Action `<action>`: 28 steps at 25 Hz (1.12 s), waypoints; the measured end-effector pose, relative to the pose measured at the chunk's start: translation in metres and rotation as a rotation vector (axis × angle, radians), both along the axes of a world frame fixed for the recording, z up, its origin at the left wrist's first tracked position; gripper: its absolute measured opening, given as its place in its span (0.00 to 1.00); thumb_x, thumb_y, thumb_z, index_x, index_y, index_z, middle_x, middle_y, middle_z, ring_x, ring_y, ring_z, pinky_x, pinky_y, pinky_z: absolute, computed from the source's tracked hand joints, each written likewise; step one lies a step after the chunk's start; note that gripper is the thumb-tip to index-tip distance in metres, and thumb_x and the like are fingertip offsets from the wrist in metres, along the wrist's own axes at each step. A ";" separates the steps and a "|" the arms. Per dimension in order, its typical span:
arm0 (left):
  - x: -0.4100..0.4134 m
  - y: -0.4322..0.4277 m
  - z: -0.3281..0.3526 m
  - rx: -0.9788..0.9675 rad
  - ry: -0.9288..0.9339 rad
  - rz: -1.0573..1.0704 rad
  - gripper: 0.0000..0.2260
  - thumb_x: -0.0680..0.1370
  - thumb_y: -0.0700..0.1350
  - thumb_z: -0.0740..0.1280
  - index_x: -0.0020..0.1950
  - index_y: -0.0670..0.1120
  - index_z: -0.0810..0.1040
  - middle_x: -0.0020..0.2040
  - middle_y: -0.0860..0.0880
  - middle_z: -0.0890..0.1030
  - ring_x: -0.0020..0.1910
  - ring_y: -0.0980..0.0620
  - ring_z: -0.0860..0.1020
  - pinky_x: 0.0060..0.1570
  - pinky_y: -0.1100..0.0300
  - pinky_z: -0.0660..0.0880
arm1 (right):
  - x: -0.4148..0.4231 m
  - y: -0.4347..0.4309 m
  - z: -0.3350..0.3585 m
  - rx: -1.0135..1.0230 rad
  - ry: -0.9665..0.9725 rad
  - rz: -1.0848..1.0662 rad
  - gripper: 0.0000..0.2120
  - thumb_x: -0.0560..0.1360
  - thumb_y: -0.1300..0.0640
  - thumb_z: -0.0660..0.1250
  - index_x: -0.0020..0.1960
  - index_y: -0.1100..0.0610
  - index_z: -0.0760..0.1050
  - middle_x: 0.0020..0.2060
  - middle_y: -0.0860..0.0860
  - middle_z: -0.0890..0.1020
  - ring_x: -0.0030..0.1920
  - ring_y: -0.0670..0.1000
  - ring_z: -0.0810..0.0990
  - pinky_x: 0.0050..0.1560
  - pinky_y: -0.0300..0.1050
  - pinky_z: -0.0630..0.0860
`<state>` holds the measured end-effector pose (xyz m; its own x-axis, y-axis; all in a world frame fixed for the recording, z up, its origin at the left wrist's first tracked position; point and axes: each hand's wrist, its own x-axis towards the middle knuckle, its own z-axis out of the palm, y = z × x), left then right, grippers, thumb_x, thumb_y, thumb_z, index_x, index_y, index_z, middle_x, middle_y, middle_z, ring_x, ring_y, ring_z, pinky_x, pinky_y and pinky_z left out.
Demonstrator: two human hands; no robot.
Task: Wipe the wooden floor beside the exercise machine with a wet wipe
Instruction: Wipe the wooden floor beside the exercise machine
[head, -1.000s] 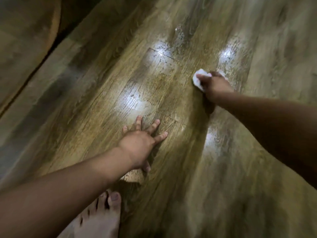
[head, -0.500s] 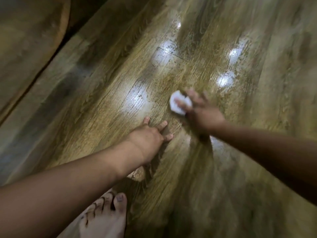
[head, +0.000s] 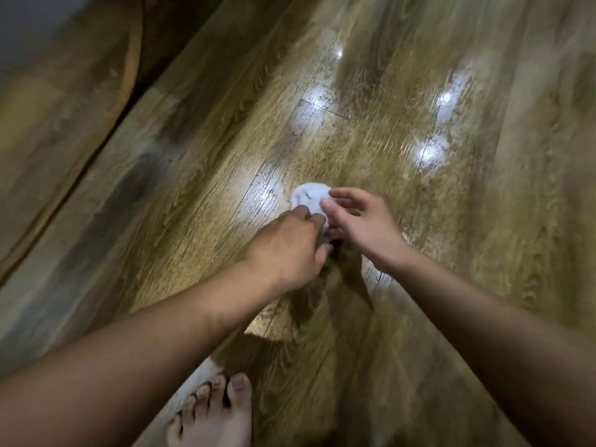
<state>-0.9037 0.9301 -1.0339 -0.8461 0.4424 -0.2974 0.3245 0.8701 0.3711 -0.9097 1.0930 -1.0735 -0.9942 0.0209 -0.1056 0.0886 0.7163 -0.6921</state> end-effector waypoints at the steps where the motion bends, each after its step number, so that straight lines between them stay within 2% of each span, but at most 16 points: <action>1: 0.001 0.002 -0.002 0.019 0.012 0.042 0.23 0.80 0.56 0.62 0.72 0.49 0.66 0.64 0.45 0.71 0.63 0.44 0.71 0.59 0.50 0.72 | 0.008 0.008 -0.005 0.029 0.030 -0.026 0.12 0.77 0.52 0.70 0.60 0.51 0.80 0.57 0.54 0.83 0.55 0.53 0.83 0.60 0.54 0.79; 2: 0.001 0.006 -0.007 0.007 0.025 0.063 0.25 0.80 0.57 0.61 0.75 0.49 0.63 0.65 0.45 0.68 0.64 0.44 0.69 0.60 0.50 0.71 | 0.015 0.022 -0.009 0.111 0.012 -0.061 0.14 0.78 0.52 0.67 0.63 0.51 0.79 0.62 0.55 0.80 0.61 0.53 0.80 0.66 0.54 0.75; 4: -0.007 0.013 -0.017 -0.045 0.042 0.054 0.27 0.80 0.56 0.62 0.76 0.49 0.62 0.66 0.44 0.65 0.65 0.44 0.65 0.62 0.51 0.69 | 0.036 0.051 -0.022 0.406 -0.025 -0.053 0.21 0.80 0.47 0.58 0.73 0.48 0.70 0.75 0.55 0.66 0.76 0.55 0.63 0.77 0.53 0.57; 6: -0.022 0.019 -0.030 -0.049 0.056 0.027 0.24 0.80 0.52 0.64 0.75 0.50 0.65 0.66 0.44 0.63 0.66 0.44 0.64 0.64 0.53 0.66 | 0.046 0.064 -0.036 0.558 -0.027 0.029 0.27 0.80 0.43 0.49 0.77 0.45 0.61 0.79 0.53 0.58 0.79 0.55 0.51 0.79 0.52 0.46; 8: -0.043 0.024 -0.037 -0.045 0.088 0.003 0.22 0.80 0.49 0.64 0.74 0.52 0.68 0.70 0.45 0.61 0.68 0.43 0.64 0.65 0.54 0.64 | 0.045 0.063 -0.042 0.560 -0.034 0.031 0.28 0.79 0.42 0.47 0.77 0.44 0.60 0.79 0.52 0.58 0.80 0.54 0.51 0.79 0.52 0.45; 11: -0.091 0.042 -0.040 -0.125 0.179 -0.074 0.18 0.80 0.48 0.65 0.70 0.51 0.72 0.80 0.47 0.53 0.71 0.42 0.65 0.65 0.51 0.66 | 0.043 0.065 -0.044 0.567 -0.001 0.006 0.27 0.78 0.42 0.49 0.77 0.44 0.61 0.79 0.52 0.59 0.79 0.54 0.53 0.79 0.51 0.45; 13: -0.132 0.064 -0.041 -0.176 0.207 -0.121 0.16 0.79 0.44 0.64 0.67 0.48 0.73 0.78 0.46 0.59 0.69 0.40 0.68 0.63 0.49 0.70 | 0.044 0.067 -0.048 0.587 0.010 0.016 0.26 0.79 0.42 0.50 0.77 0.43 0.61 0.79 0.52 0.59 0.79 0.54 0.53 0.78 0.51 0.45; 16: -0.168 0.090 -0.032 -0.213 0.236 -0.158 0.15 0.78 0.41 0.62 0.65 0.45 0.72 0.69 0.41 0.71 0.65 0.38 0.71 0.58 0.49 0.70 | 0.044 0.067 -0.049 0.574 0.022 0.000 0.26 0.79 0.42 0.48 0.77 0.43 0.61 0.79 0.51 0.60 0.79 0.53 0.53 0.79 0.53 0.47; 18: -0.143 0.077 -0.030 -0.188 0.225 -0.204 0.17 0.78 0.44 0.63 0.67 0.45 0.70 0.70 0.41 0.69 0.68 0.39 0.67 0.62 0.48 0.67 | 0.045 0.067 -0.048 0.564 0.024 0.013 0.27 0.79 0.41 0.48 0.77 0.43 0.61 0.79 0.51 0.60 0.79 0.52 0.52 0.79 0.53 0.47; 21: -0.057 0.014 -0.042 -0.067 0.167 -0.508 0.22 0.81 0.54 0.62 0.72 0.46 0.68 0.79 0.44 0.58 0.78 0.42 0.55 0.74 0.48 0.59 | 0.044 0.067 -0.047 0.584 0.019 -0.001 0.27 0.79 0.41 0.48 0.77 0.44 0.61 0.79 0.51 0.60 0.79 0.52 0.53 0.78 0.52 0.47; 23: -0.054 -0.016 -0.045 -0.072 0.178 -0.714 0.22 0.81 0.54 0.62 0.73 0.48 0.68 0.79 0.47 0.58 0.79 0.45 0.53 0.76 0.49 0.51 | 0.044 0.067 -0.049 0.587 0.010 0.004 0.27 0.79 0.41 0.48 0.77 0.44 0.60 0.79 0.51 0.60 0.79 0.52 0.53 0.78 0.53 0.47; 24: -0.075 -0.016 -0.046 -0.107 0.248 -0.750 0.21 0.81 0.50 0.63 0.74 0.49 0.68 0.79 0.46 0.58 0.79 0.46 0.54 0.77 0.49 0.49 | 0.044 0.067 -0.049 0.590 0.006 0.007 0.27 0.79 0.41 0.48 0.77 0.43 0.60 0.79 0.51 0.59 0.80 0.52 0.52 0.78 0.53 0.47; 26: -0.130 0.009 -0.042 -0.197 0.339 -0.549 0.21 0.79 0.46 0.64 0.72 0.52 0.69 0.78 0.43 0.61 0.77 0.41 0.57 0.75 0.48 0.52 | 0.044 0.067 -0.049 0.593 -0.005 0.014 0.27 0.79 0.41 0.47 0.77 0.43 0.59 0.79 0.51 0.58 0.80 0.51 0.51 0.78 0.52 0.45; 28: -0.189 0.038 -0.038 -0.225 0.317 -0.192 0.21 0.77 0.44 0.65 0.71 0.53 0.70 0.71 0.39 0.71 0.71 0.37 0.66 0.68 0.47 0.63 | 0.043 0.068 -0.047 0.585 -0.011 0.018 0.27 0.79 0.41 0.47 0.77 0.43 0.59 0.79 0.51 0.58 0.80 0.51 0.51 0.78 0.51 0.44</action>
